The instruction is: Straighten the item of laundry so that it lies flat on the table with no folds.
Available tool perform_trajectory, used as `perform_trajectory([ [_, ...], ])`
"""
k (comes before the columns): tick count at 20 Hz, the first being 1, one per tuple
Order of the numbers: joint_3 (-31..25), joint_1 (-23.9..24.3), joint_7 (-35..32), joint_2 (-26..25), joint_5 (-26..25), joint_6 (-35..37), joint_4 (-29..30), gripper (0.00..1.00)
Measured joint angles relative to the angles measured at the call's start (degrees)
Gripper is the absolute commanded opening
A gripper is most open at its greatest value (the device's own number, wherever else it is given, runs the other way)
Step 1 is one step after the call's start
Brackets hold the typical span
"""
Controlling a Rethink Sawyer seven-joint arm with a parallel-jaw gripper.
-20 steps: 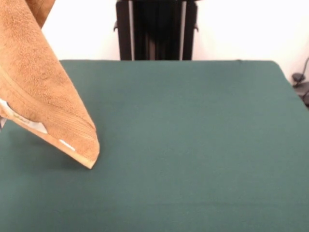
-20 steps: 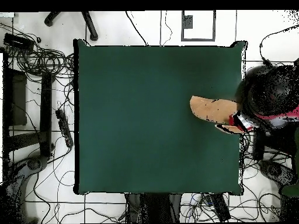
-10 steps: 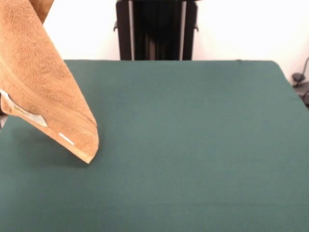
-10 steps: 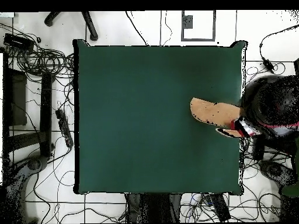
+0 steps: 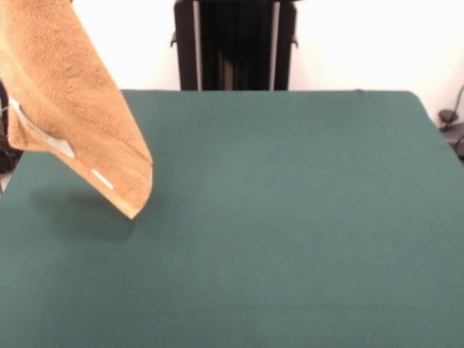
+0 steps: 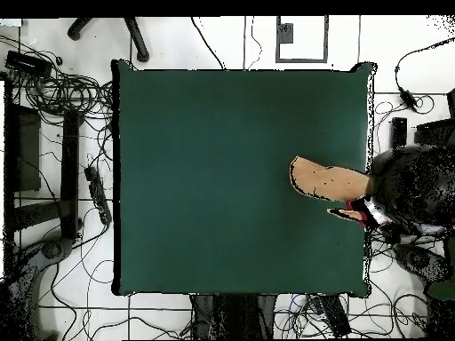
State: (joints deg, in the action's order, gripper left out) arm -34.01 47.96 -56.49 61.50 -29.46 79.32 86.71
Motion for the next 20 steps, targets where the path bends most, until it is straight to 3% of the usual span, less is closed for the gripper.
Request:
perform_trajectory([
  [10,0.41,0.02,0.00,4.03,3.12,-10.28,8.49,0.00],
  [20,0.79,0.15,0.00,4.12,3.83,-22.05,15.67,0.00],
])
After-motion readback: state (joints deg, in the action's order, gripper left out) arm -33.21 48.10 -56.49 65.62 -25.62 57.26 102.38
